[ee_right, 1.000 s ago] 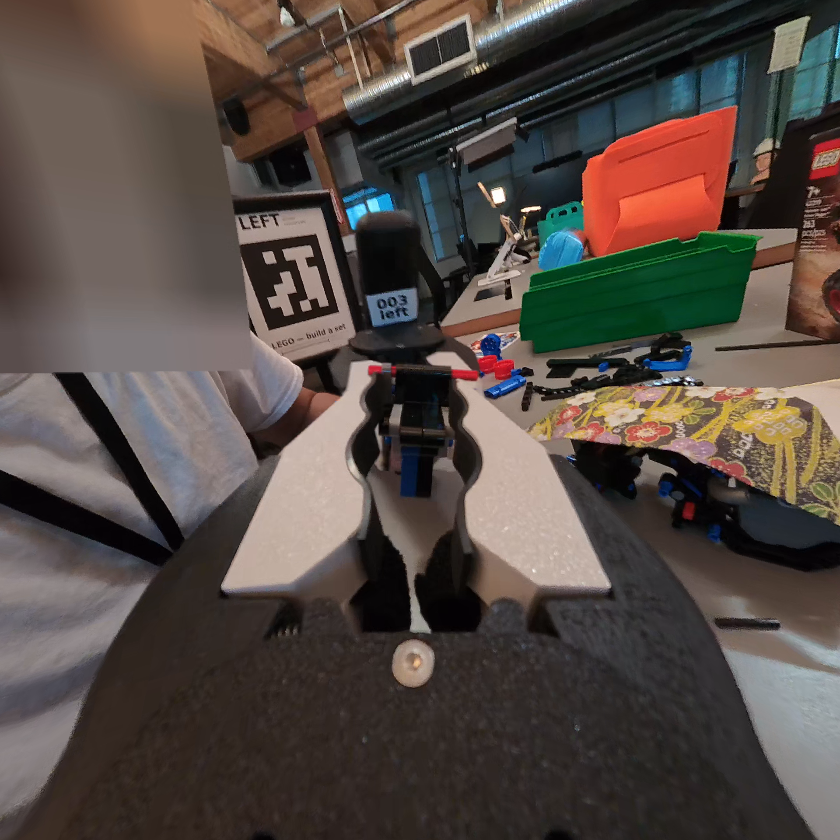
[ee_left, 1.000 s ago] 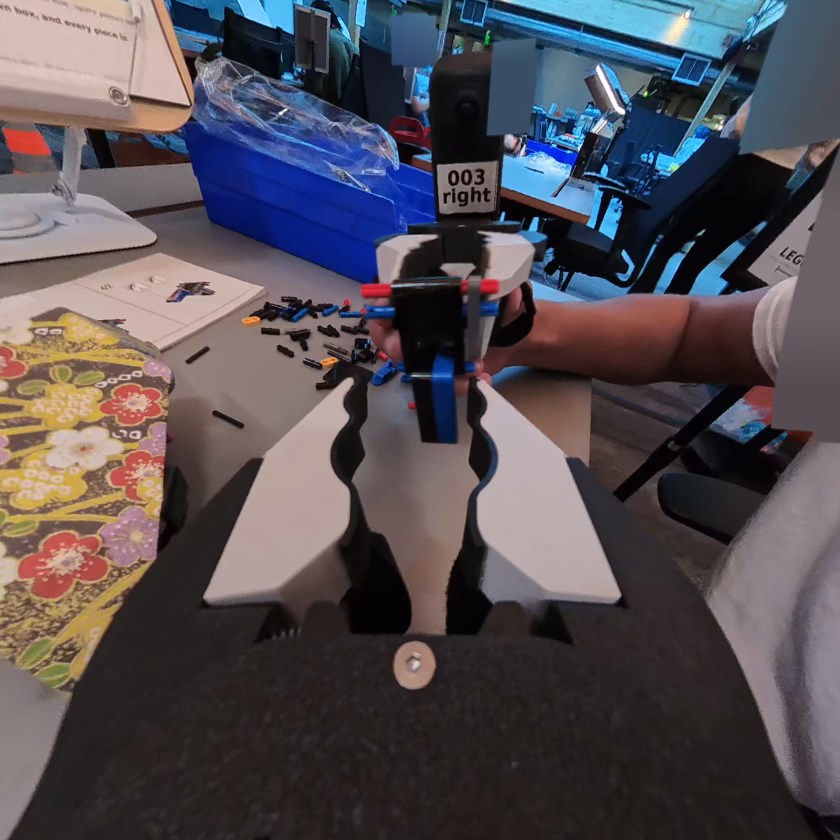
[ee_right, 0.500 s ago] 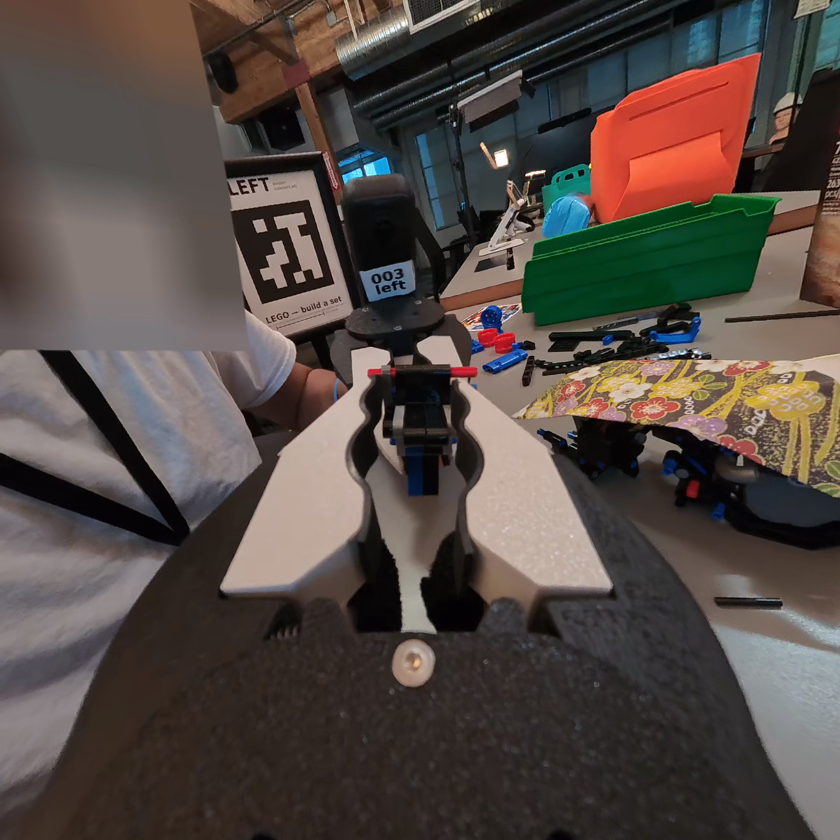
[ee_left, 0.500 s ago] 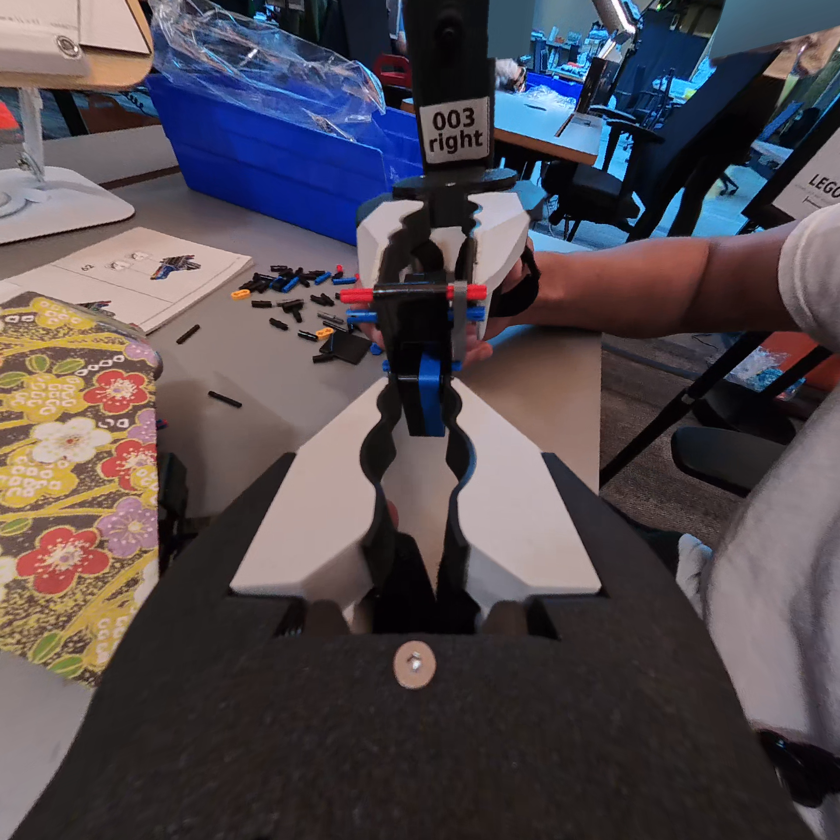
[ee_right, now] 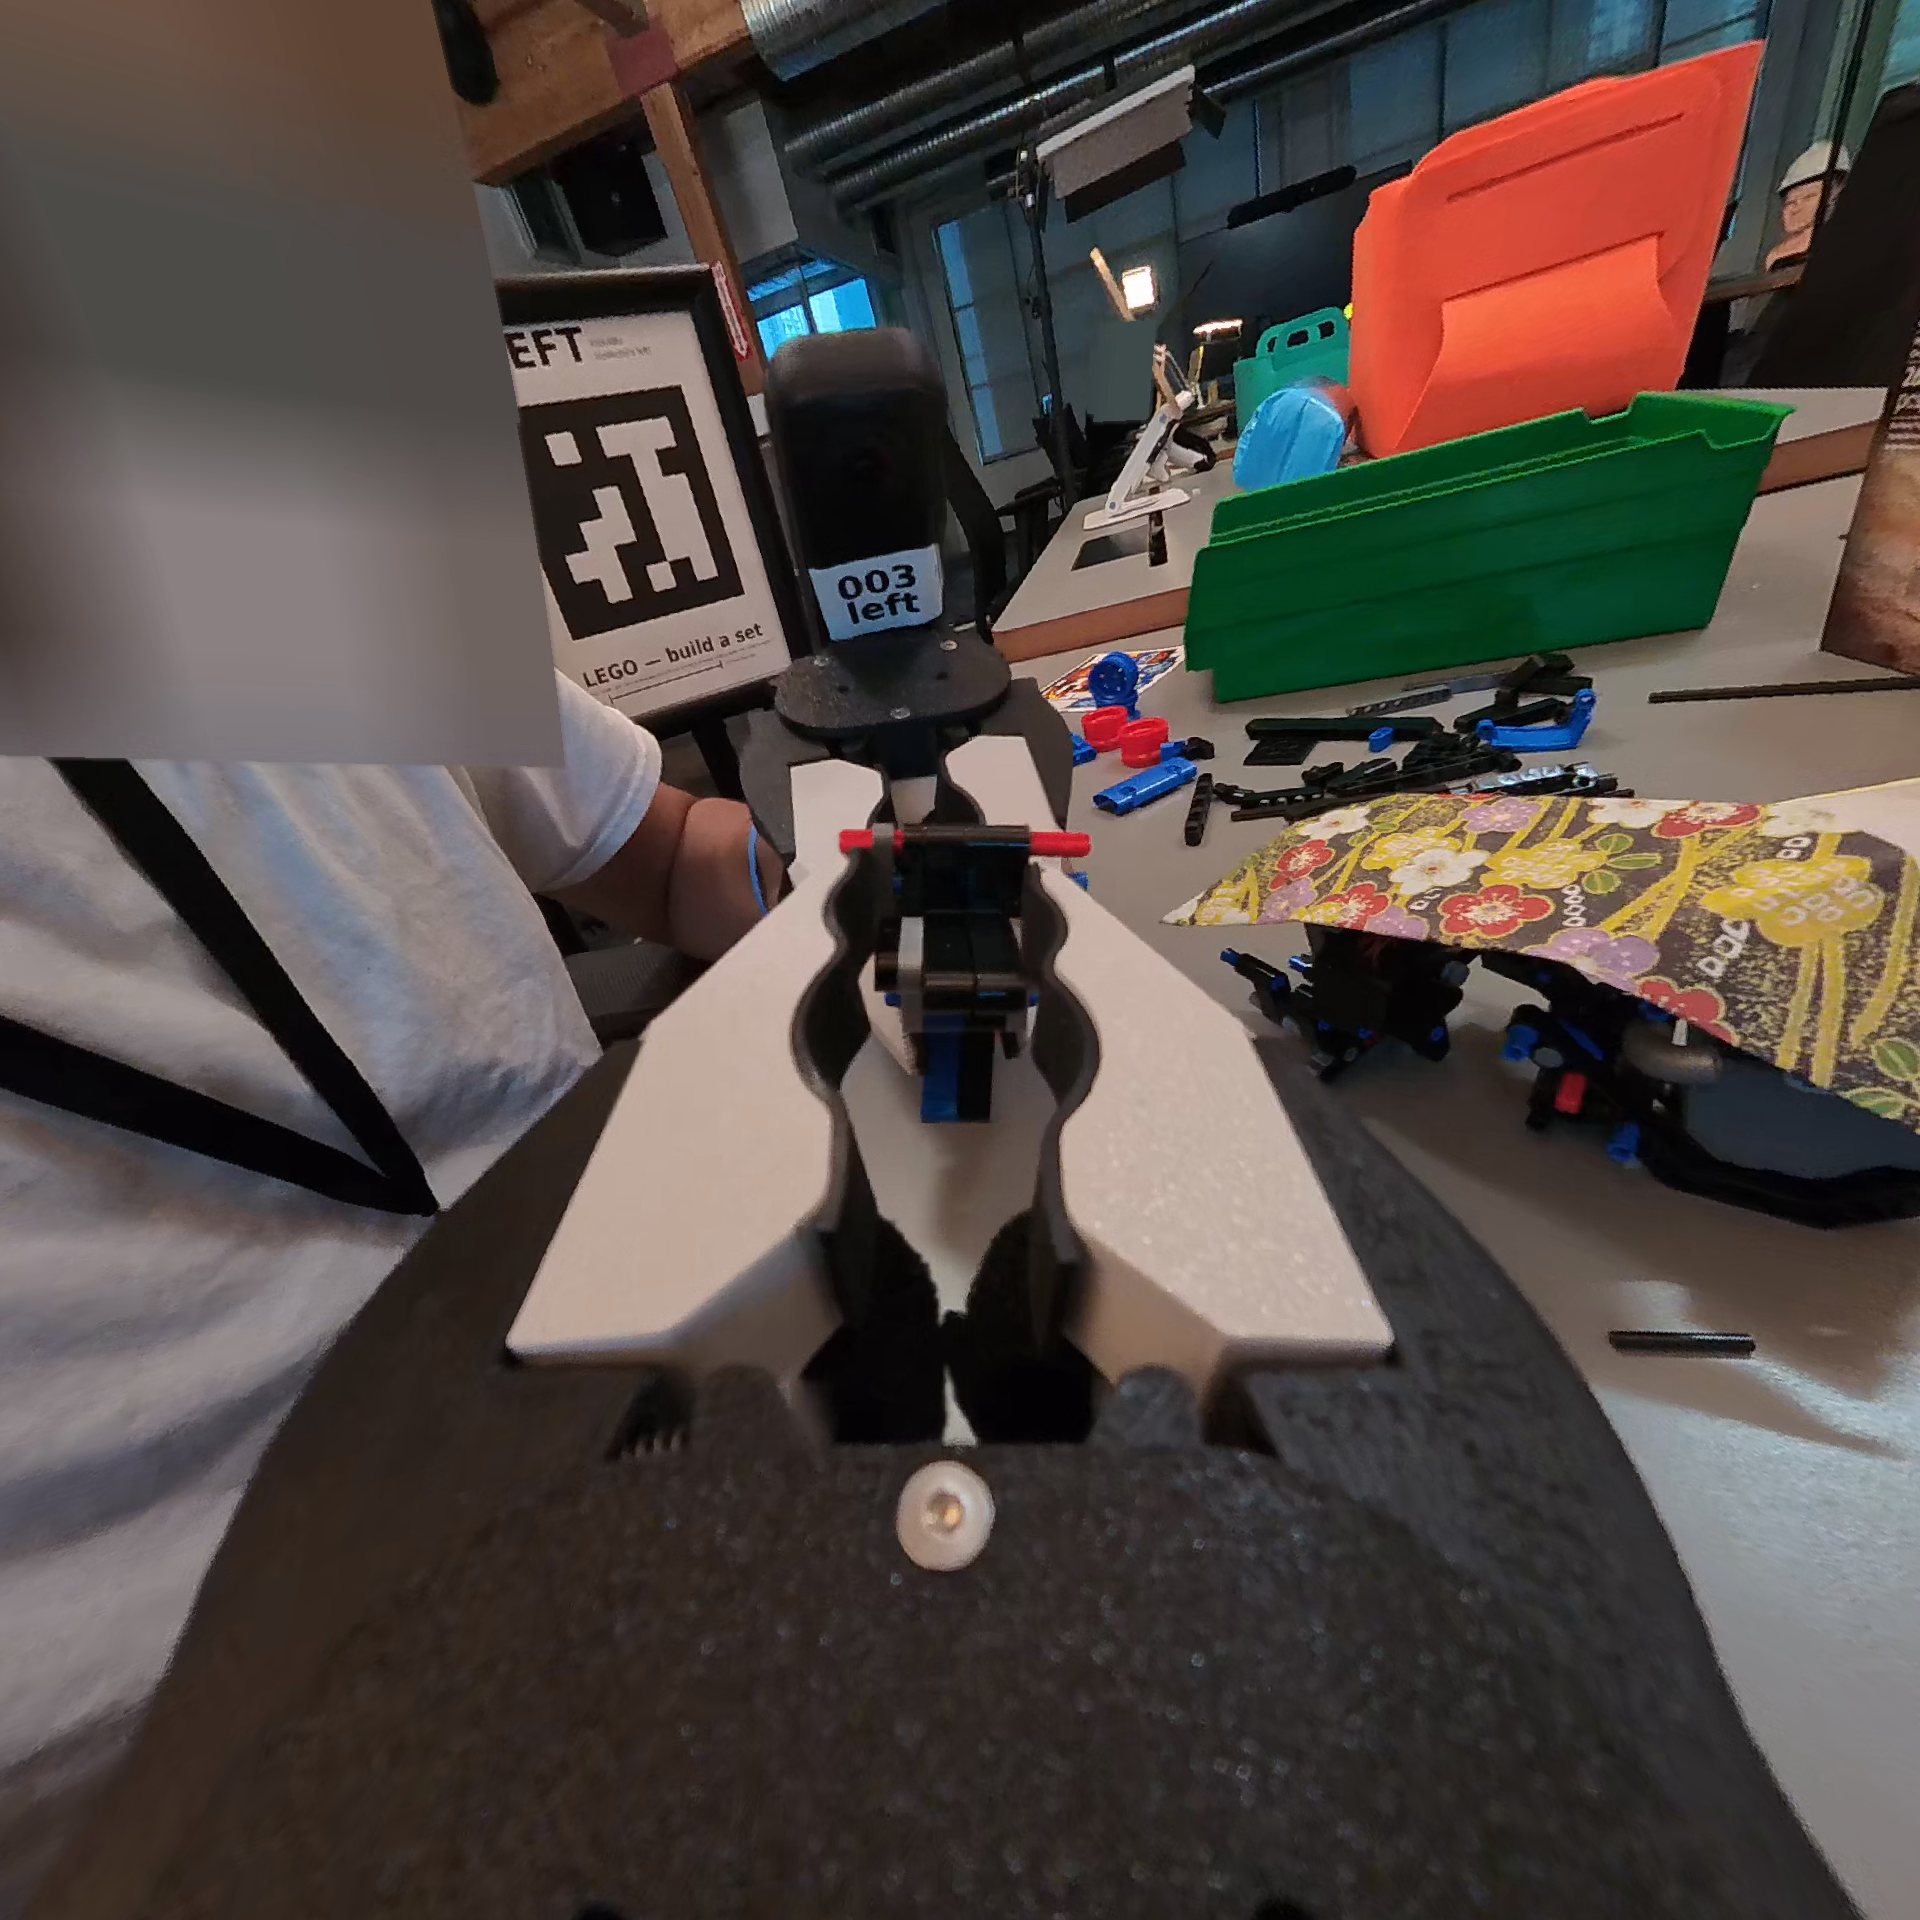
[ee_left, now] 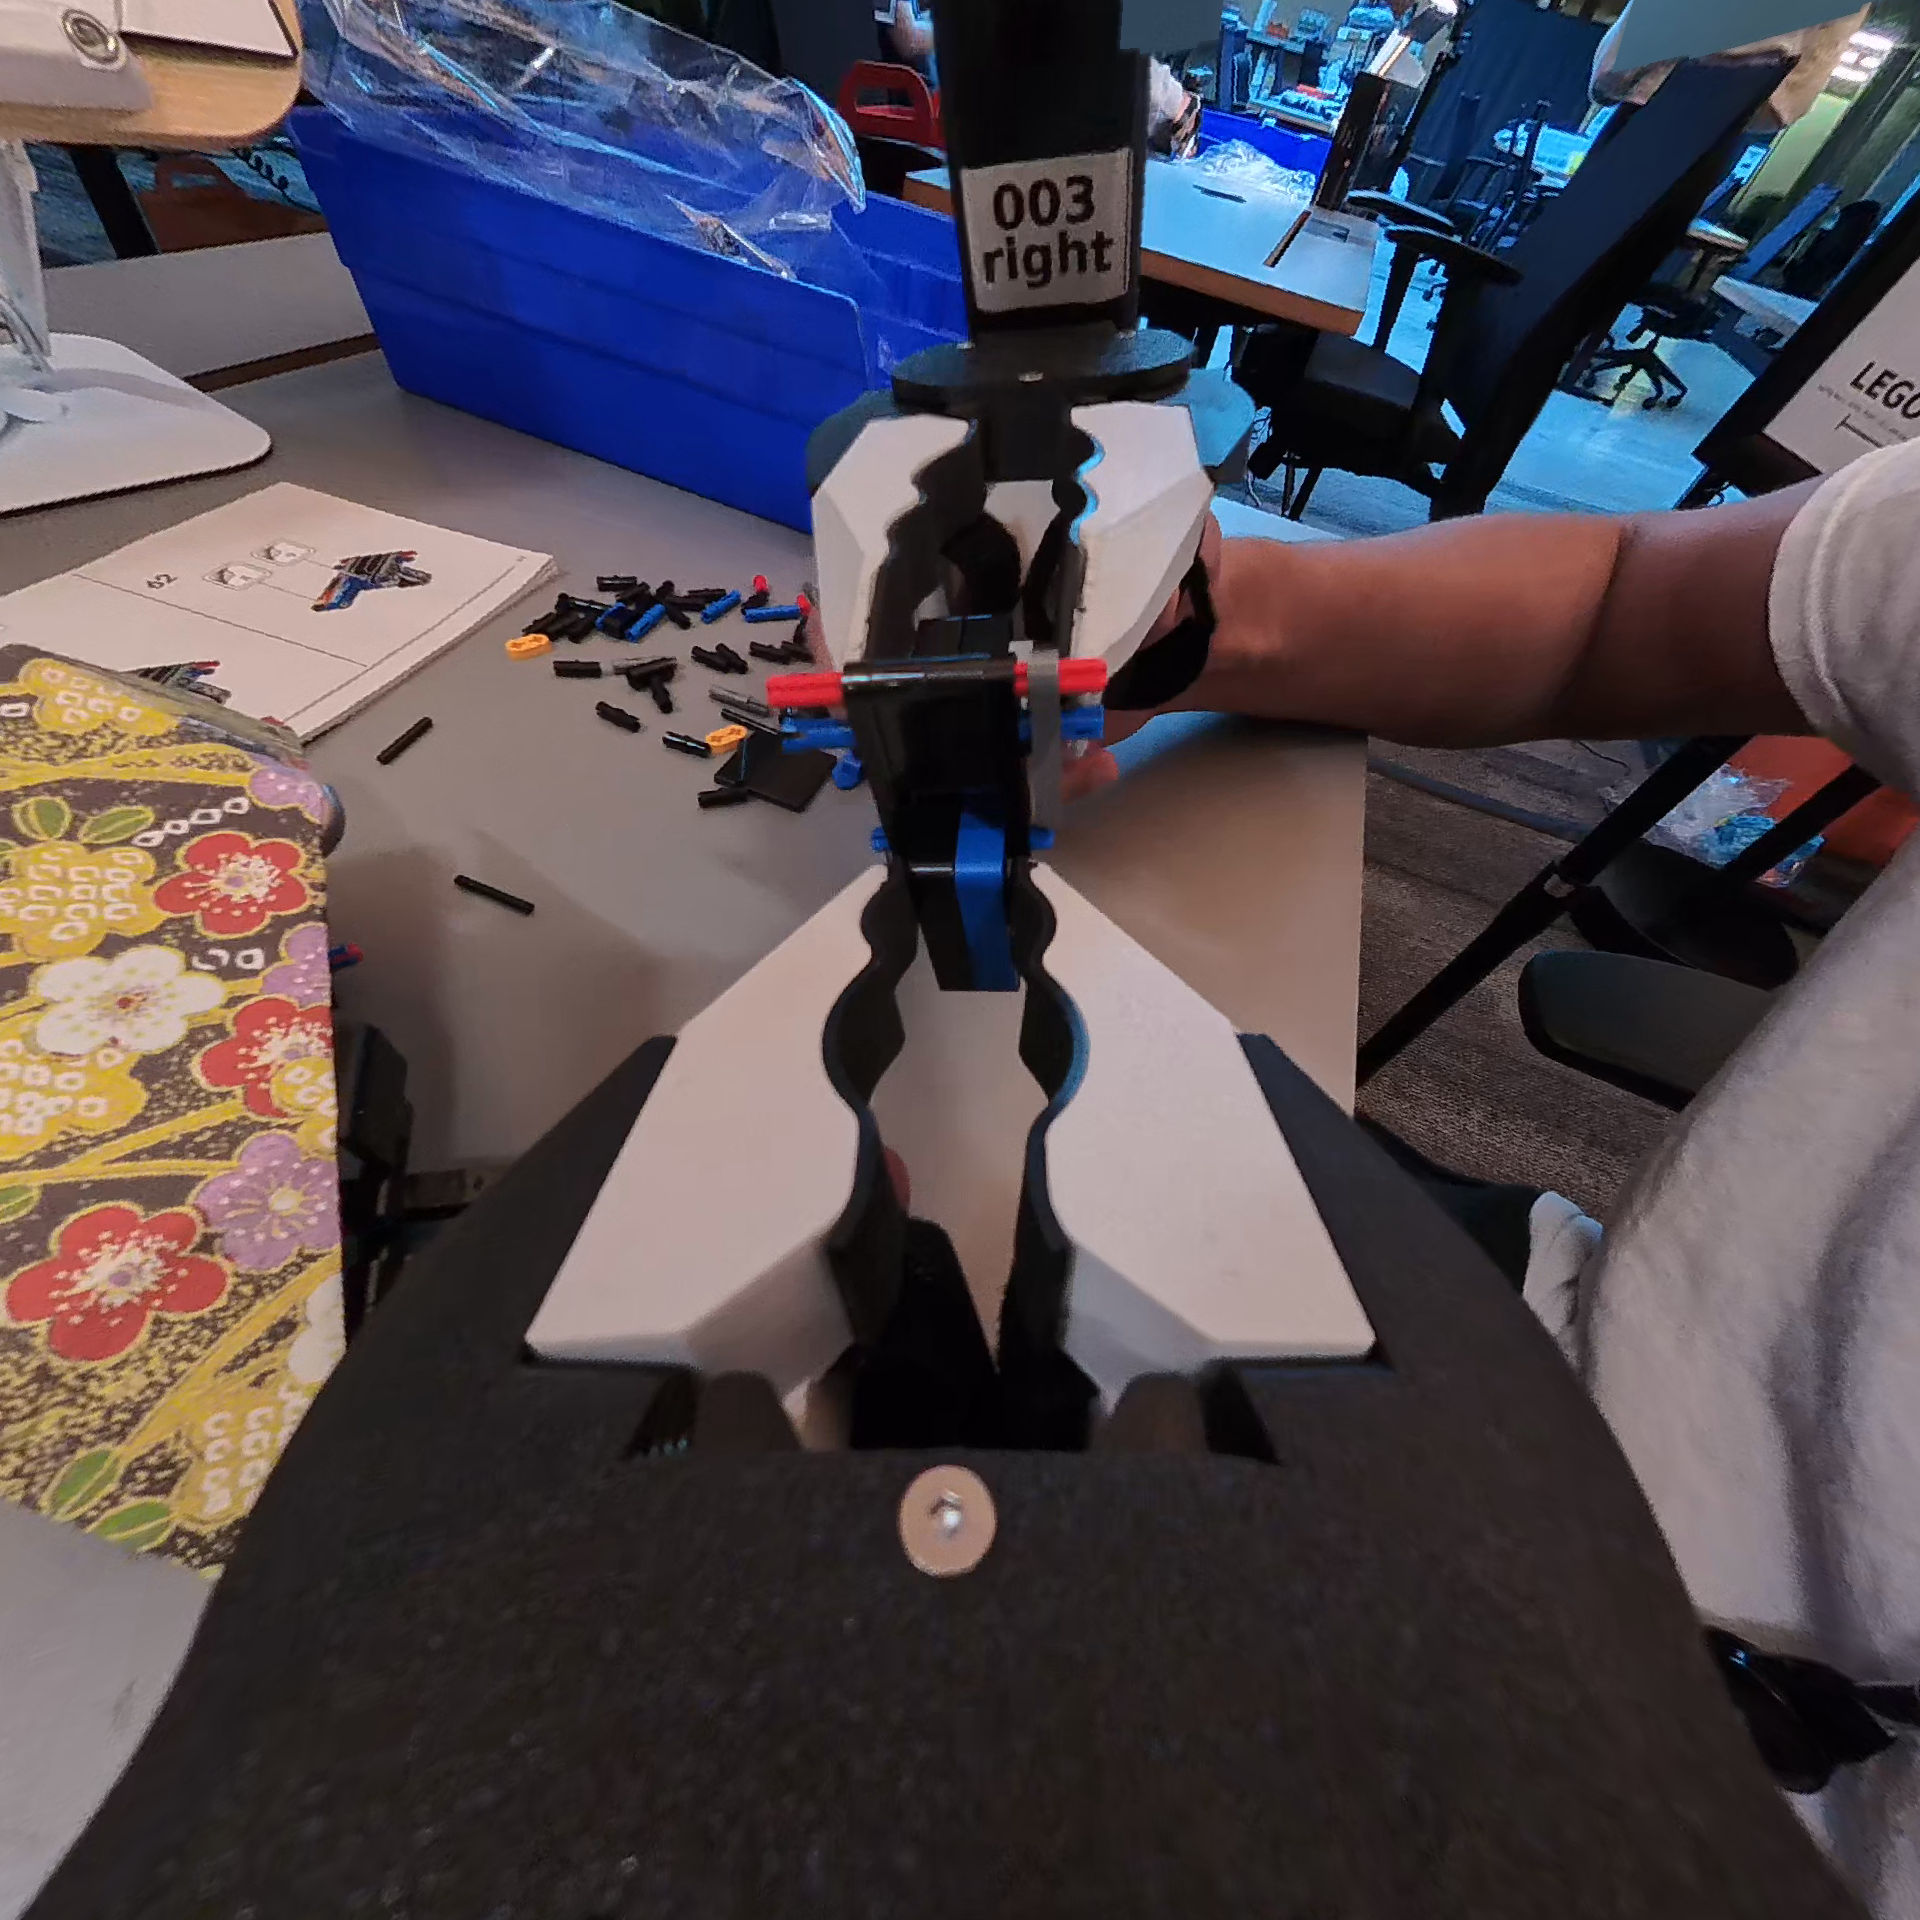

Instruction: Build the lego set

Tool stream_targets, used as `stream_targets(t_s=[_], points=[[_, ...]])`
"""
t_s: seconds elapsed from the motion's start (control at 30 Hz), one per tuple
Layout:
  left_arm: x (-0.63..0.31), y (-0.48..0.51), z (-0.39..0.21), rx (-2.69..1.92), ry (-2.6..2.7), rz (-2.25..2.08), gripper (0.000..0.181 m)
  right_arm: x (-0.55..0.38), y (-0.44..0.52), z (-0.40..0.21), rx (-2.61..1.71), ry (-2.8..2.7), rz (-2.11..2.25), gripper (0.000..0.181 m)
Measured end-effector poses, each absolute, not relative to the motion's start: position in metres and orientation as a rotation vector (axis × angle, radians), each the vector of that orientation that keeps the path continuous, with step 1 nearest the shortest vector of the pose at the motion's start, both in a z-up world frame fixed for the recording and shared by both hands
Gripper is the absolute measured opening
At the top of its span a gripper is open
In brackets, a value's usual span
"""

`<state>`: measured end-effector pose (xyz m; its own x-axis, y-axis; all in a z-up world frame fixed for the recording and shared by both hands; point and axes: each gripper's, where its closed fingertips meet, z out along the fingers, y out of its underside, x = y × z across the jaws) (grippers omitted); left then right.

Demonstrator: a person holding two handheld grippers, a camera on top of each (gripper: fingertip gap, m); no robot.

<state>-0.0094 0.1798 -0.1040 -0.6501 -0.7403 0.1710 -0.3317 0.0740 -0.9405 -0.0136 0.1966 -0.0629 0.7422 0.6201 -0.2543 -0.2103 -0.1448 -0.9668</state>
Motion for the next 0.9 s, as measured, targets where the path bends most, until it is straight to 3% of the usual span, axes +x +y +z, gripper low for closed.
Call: stream_targets(t_s=[0.53, 0.6, 0.9], points=[[-0.004, 0.186, -0.102, -1.084, 1.966, -1.546, 0.015, -0.01, 0.2, -0.059, -1.552, -0.334, 0.684, 0.026], [0.0, 0.194, -0.101, -1.07, 1.93, -1.456, 0.015, -0.006, 0.2, -0.058, -1.556, -0.346, 0.619, 0.035], [0.014, 0.231, -0.109, -0.858, 1.806, -0.748, 0.015, 0.003, 0.21, -0.072, -1.742, -0.32, 0.391, 0.033]])
